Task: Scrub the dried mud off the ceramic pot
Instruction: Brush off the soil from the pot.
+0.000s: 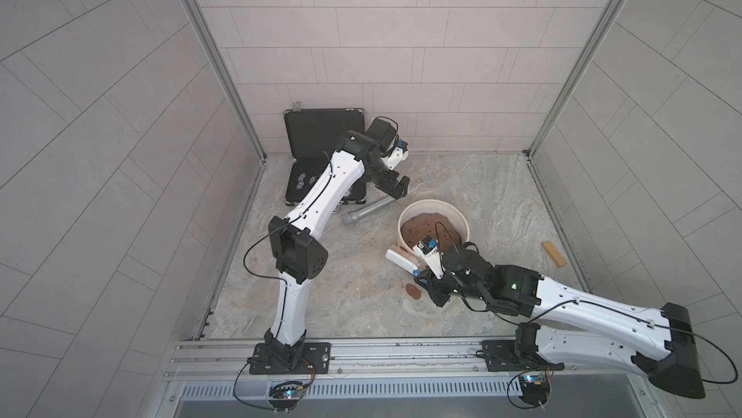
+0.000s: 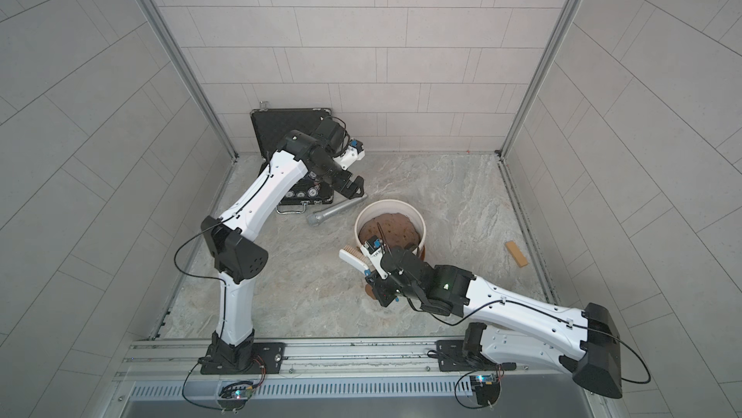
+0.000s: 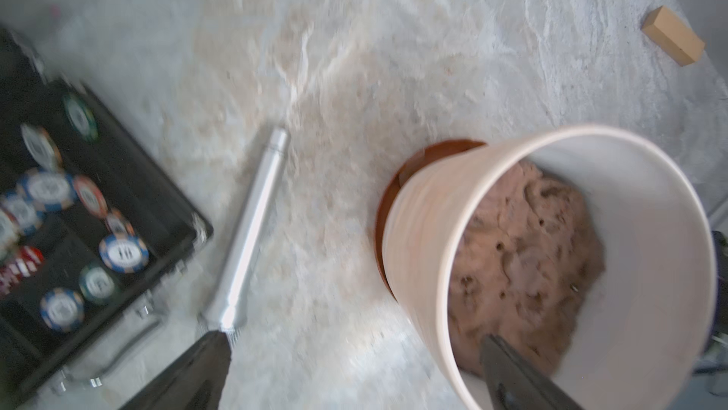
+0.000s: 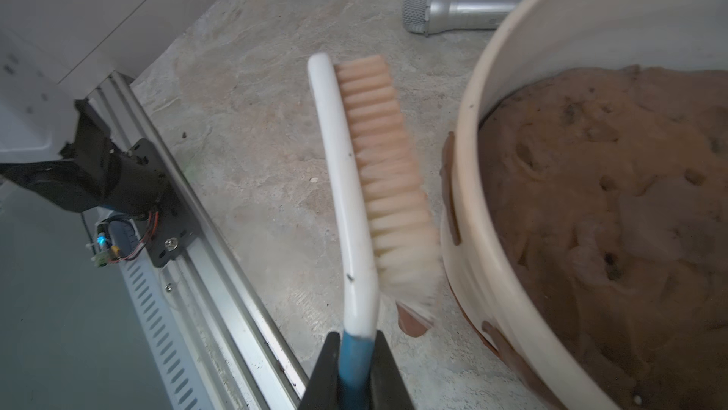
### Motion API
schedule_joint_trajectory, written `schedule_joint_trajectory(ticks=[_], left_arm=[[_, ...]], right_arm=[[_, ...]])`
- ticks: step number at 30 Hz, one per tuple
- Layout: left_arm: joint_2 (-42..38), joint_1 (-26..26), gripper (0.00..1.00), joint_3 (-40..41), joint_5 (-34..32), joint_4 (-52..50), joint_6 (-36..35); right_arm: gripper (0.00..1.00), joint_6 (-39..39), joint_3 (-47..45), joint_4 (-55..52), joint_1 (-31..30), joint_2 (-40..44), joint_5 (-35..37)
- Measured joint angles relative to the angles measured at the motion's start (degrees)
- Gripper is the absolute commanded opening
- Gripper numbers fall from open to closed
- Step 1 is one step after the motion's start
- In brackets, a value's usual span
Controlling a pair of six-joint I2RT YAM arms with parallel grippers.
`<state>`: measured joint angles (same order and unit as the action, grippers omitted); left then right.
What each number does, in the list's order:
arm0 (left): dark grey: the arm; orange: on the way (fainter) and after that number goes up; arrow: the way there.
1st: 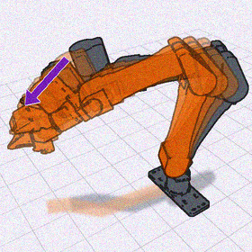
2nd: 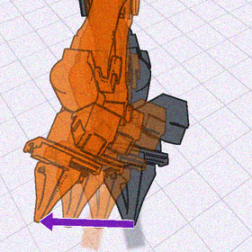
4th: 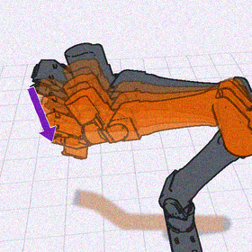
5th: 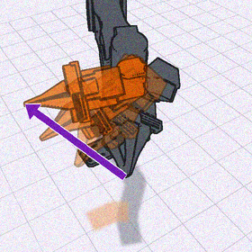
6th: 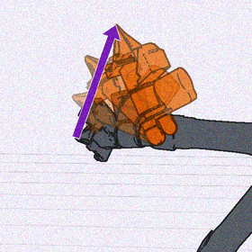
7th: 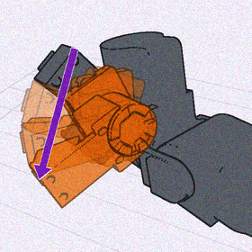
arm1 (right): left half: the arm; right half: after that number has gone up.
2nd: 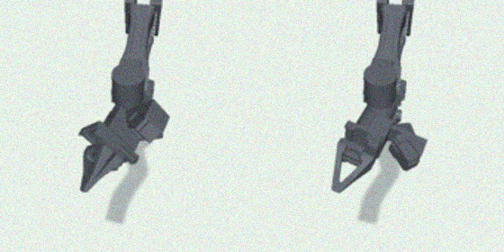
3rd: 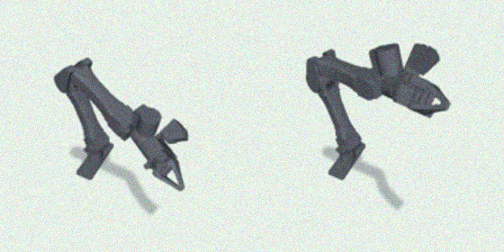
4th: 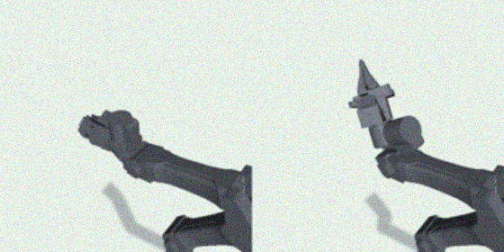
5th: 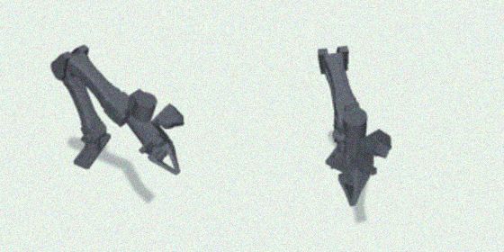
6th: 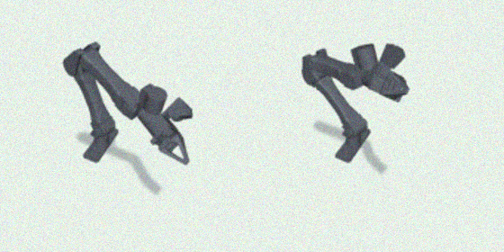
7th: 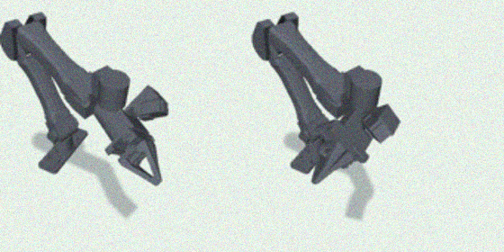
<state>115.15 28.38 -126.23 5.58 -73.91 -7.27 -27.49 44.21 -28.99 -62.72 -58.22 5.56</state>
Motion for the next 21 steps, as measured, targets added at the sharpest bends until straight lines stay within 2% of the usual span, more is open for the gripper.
schedule_joint_trajectory(ticks=[5,9,16,21], left_arm=[[-7.67,-2.54,1.00,13.66,1.09,1.03,4.57],[-11.34,-3.08,1.00,20.87,1.01,2.99,5.81],[-13.77,-2.97,1.00,22.47,1.01,5.07,6.45],[-14.16,-2.97,1.00,23.43,0.98,6.36,6.49]], right_arm=[[0.00,-5.77,-4.79,2.58,-0.74,1.62,3.02],[0.00,-8.26,-7.74,4.33,-0.35,3.89,3.85],[0.00,-8.17,-9.90,9.68,0.83,-1.99,2.10],[0.00,-6.27,-9.79,9.33,1.03,-7.85,-3.13]])
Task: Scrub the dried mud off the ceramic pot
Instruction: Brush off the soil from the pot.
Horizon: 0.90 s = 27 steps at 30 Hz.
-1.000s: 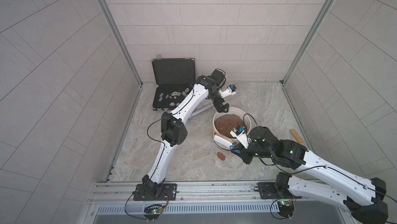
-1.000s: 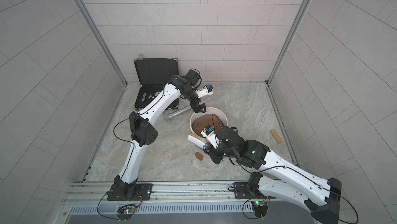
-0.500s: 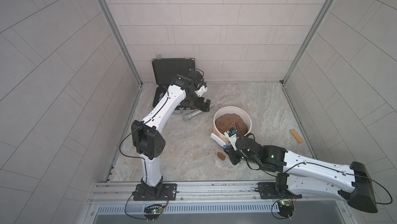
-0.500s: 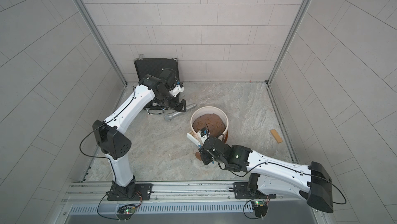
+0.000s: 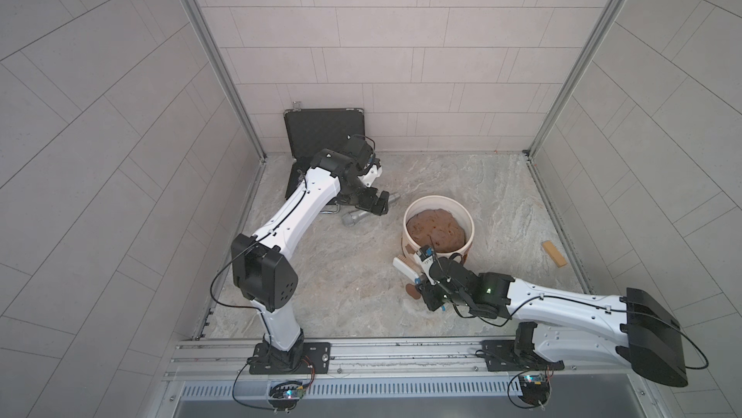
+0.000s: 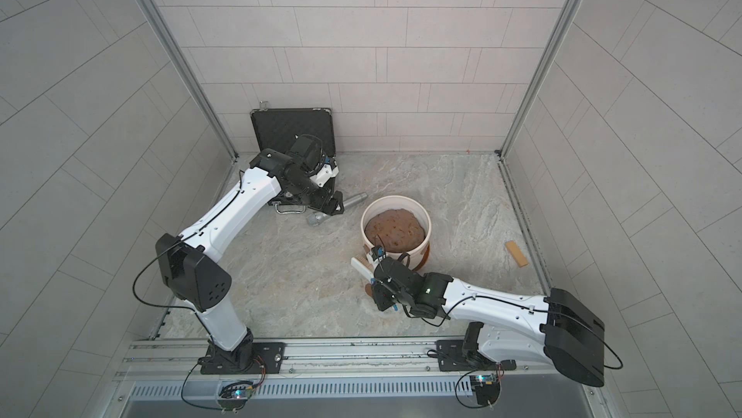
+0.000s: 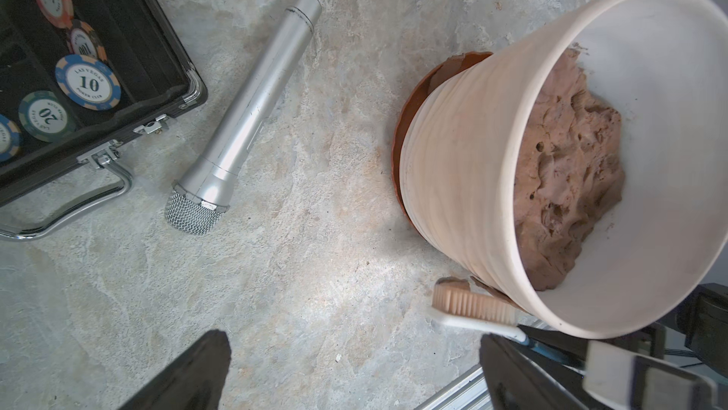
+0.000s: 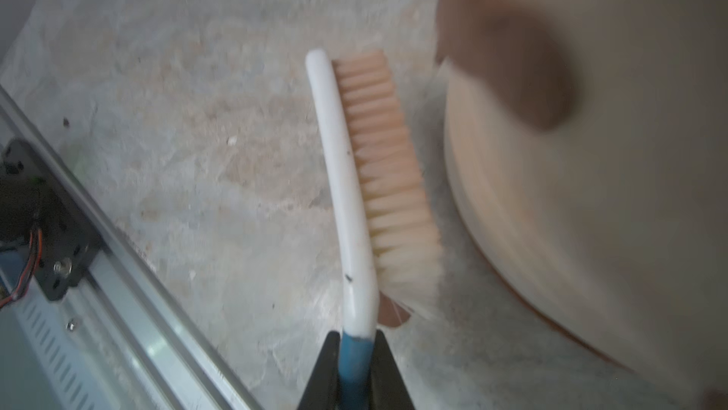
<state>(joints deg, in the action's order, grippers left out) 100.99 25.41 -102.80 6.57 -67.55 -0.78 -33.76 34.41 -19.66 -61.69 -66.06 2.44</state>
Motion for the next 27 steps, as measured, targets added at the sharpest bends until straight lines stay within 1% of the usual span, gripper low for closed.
schedule_joint_trajectory(ticks=[4,7,9,12,14,18,21,27], left_arm=[[-0.70,0.00,1.00,2.60,-0.17,0.85,0.20],[-1.31,0.00,1.00,4.20,-0.22,1.62,0.37],[-1.86,0.00,1.00,4.85,-0.26,2.08,0.46],[-2.75,0.00,1.00,5.18,-0.39,2.75,0.92],[-3.13,-0.02,1.00,5.29,-0.42,3.21,1.46],[-3.28,-0.31,1.00,5.73,-0.35,3.85,2.60],[-3.28,-0.52,1.00,6.10,-0.28,4.13,3.17],[-3.32,-1.05,1.00,6.64,0.09,4.46,3.96]], right_arm=[[0.00,0.81,-0.39,-3.56,-0.24,0.35,-3.82],[0.00,1.46,-0.33,-6.38,-1.09,4.63,-4.37],[0.00,1.92,0.28,-8.41,-1.31,9.25,-3.80],[0.00,2.93,2.69,-9.55,-1.31,16.28,-1.05],[0.00,3.17,4.59,-9.51,-1.31,17.81,0.85],[0.00,2.40,7.72,-10.21,-1.31,15.65,4.66],[0.00,0.42,8.87,-11.45,-1.31,11.50,7.06],[0.00,-4.31,9.09,-13.92,-2.51,7.23,8.09]])
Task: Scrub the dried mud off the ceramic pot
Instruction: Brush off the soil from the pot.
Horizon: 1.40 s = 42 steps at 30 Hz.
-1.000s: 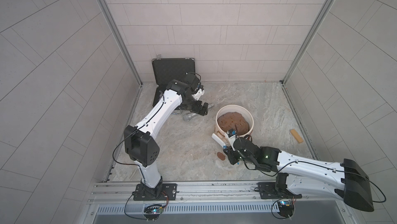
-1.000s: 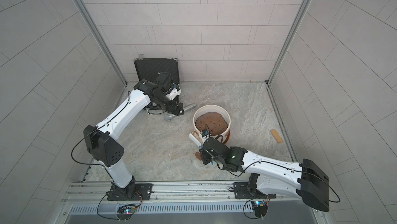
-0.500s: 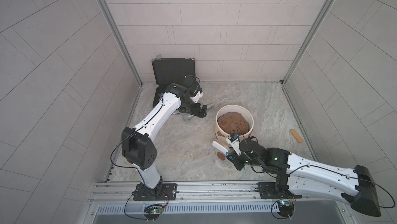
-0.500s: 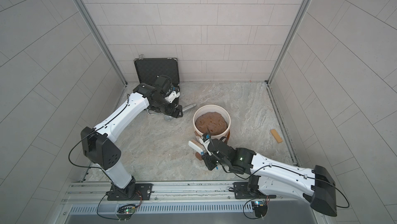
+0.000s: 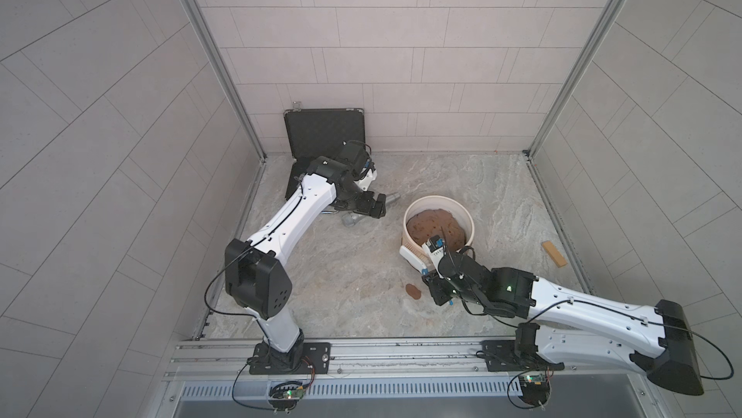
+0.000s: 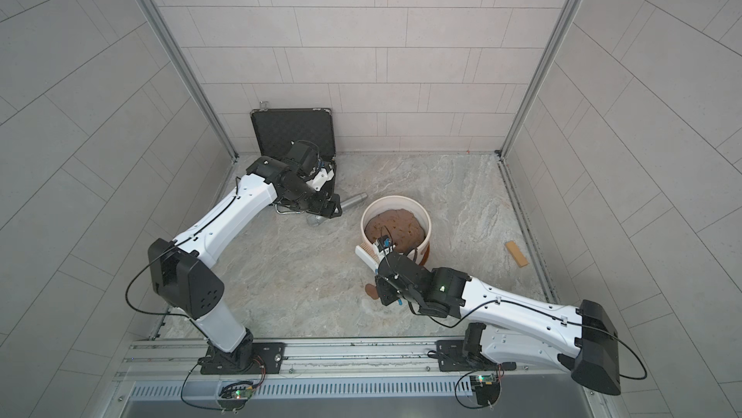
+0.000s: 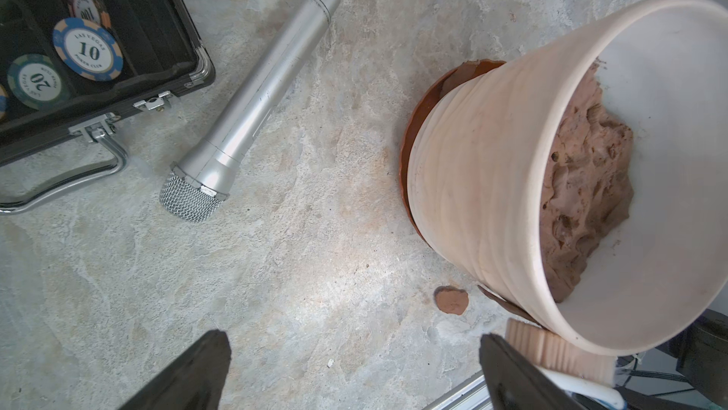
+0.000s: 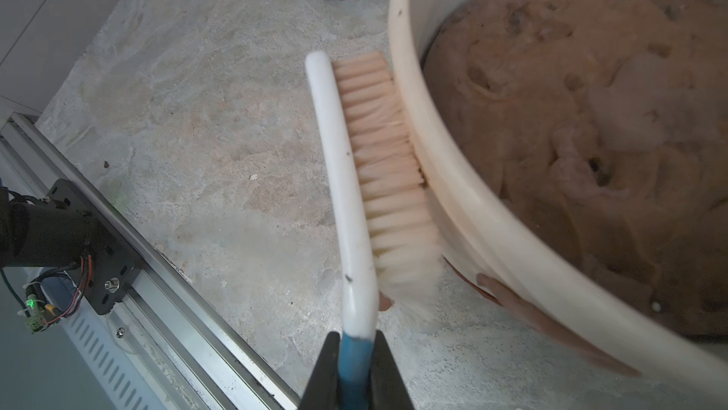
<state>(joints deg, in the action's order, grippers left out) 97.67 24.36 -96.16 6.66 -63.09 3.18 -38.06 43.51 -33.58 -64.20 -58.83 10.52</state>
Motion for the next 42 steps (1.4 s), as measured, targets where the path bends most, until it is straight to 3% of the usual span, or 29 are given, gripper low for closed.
schedule_joint_trajectory(ticks=[7,26,34,42], left_arm=[[-0.02,-0.35,1.00,0.24,1.18,0.22,0.11],[-0.04,-0.37,1.00,1.07,3.10,0.72,0.39],[0.09,-0.50,1.00,1.05,3.78,0.66,0.46],[0.11,-0.50,1.00,1.97,5.88,1.25,1.22]], right_arm=[[0.00,-5.03,0.83,-2.01,-2.29,-1.75,3.91],[0.00,-5.97,0.70,-1.46,-6.34,-12.13,10.16],[0.00,0.57,-1.51,0.22,-17.00,-9.11,0.96],[0.00,4.00,-0.96,1.95,-17.33,3.39,1.38]])
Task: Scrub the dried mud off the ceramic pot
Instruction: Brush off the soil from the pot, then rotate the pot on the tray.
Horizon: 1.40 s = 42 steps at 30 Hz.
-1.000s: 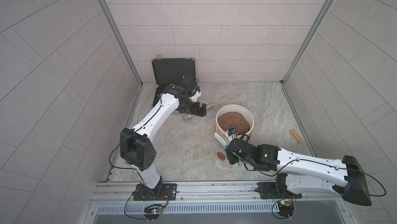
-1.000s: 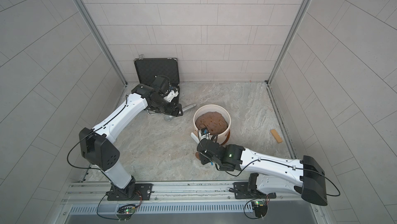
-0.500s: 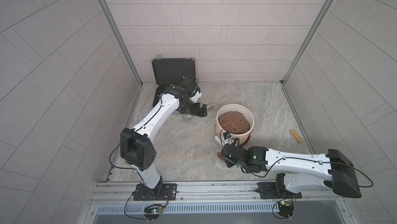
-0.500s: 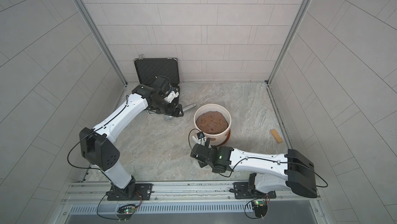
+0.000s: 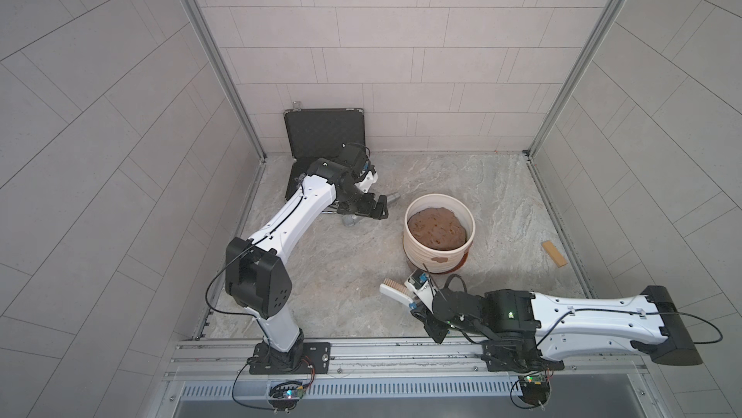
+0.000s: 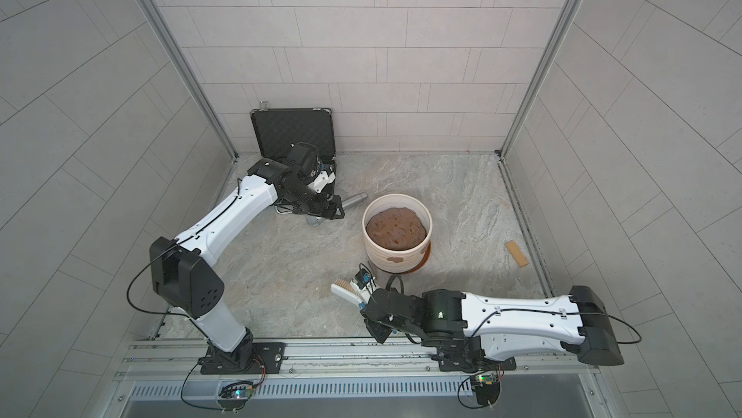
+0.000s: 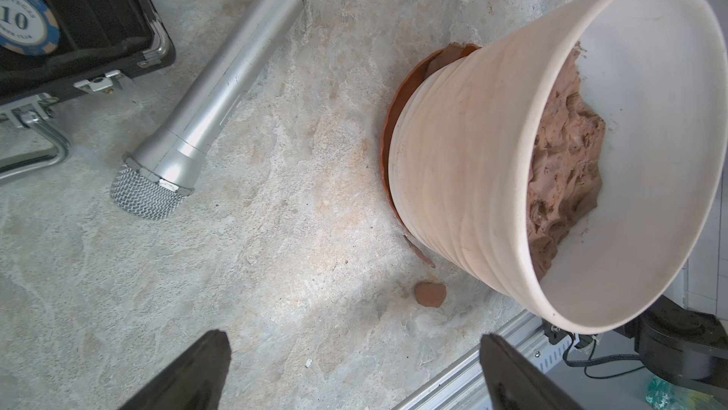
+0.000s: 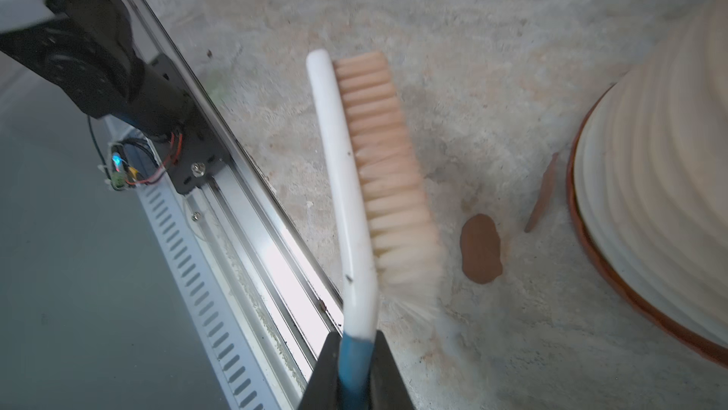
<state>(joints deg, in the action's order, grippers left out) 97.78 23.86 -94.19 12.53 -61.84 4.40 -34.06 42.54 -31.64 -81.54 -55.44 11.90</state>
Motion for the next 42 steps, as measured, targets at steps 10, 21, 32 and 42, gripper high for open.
schedule_joint_trajectory(ticks=[10,21,32,42], left_arm=[[4.74,5.64,0.93,-3.32,1.40,-0.39,3.45],[11.54,7.98,0.85,-10.36,-0.39,-3.23,5.55],[11.02,13.77,0.78,-14.08,-6.40,-3.96,13.14],[19.43,18.01,0.32,-20.31,-13.07,-6.45,18.84]], right_arm=[[0.00,-3.80,-0.92,-6.40,4.76,14.60,9.66],[0.00,-4.07,17.62,-24.57,20.22,21.90,12.50],[0.00,-0.85,21.88,-28.02,27.12,13.22,9.55],[0.00,1.55,21.46,-26.10,31.93,9.49,4.26]])
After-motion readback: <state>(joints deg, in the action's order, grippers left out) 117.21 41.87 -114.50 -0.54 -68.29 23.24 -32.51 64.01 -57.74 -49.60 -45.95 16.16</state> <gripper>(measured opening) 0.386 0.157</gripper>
